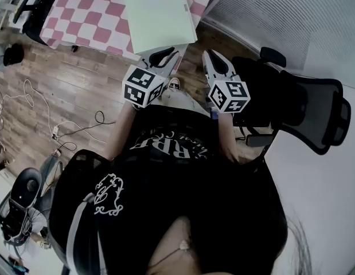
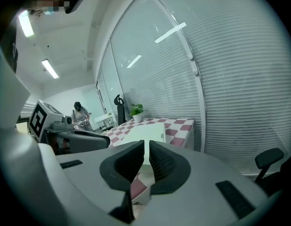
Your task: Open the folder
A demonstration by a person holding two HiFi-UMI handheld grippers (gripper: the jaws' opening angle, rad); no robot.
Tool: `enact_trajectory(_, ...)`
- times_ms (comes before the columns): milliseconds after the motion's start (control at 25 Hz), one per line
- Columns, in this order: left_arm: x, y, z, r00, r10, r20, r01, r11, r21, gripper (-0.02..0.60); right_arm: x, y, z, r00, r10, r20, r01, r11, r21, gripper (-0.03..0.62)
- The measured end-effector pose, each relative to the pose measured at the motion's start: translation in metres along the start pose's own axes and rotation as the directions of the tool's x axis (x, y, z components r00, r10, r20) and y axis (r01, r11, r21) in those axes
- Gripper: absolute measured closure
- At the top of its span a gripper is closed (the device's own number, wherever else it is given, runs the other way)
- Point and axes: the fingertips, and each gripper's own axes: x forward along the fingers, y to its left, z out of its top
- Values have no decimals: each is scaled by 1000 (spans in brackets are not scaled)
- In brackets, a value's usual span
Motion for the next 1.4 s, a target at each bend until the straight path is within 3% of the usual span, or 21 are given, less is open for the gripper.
enact_trajectory(240,28,1,-9,997,57,-53,-56,998,36,518,25,-29,-8,996,69,-51,-69,998,4,559)
enact_trajectory(480,39,7,-23,983,104,-149,-92,992,81,407,50,-41,-22,990,109,-92,-106,994,37,559)
enact_trajectory(760,68,19,-38,956,144,-256,-72,960,271,382,71,-55,-43,980,125,-157,-116,991,66,557)
enact_trajectory(880,84,23,-43,941,153,-302,-36,932,361,377,78,-59,-50,974,131,-184,-120,990,73,557)
enact_trajectory(1120,115,30,-68,889,196,-413,59,847,528,304,92,-68,-63,963,166,-211,-131,976,174,557)
enact_trajectory(1240,128,37,-78,867,243,-434,71,803,592,301,97,-73,-71,961,168,-219,-119,969,218,557)
enact_trajectory(1400,138,45,-86,858,283,-428,67,765,641,302,104,-74,-76,962,173,-210,-104,947,304,557)
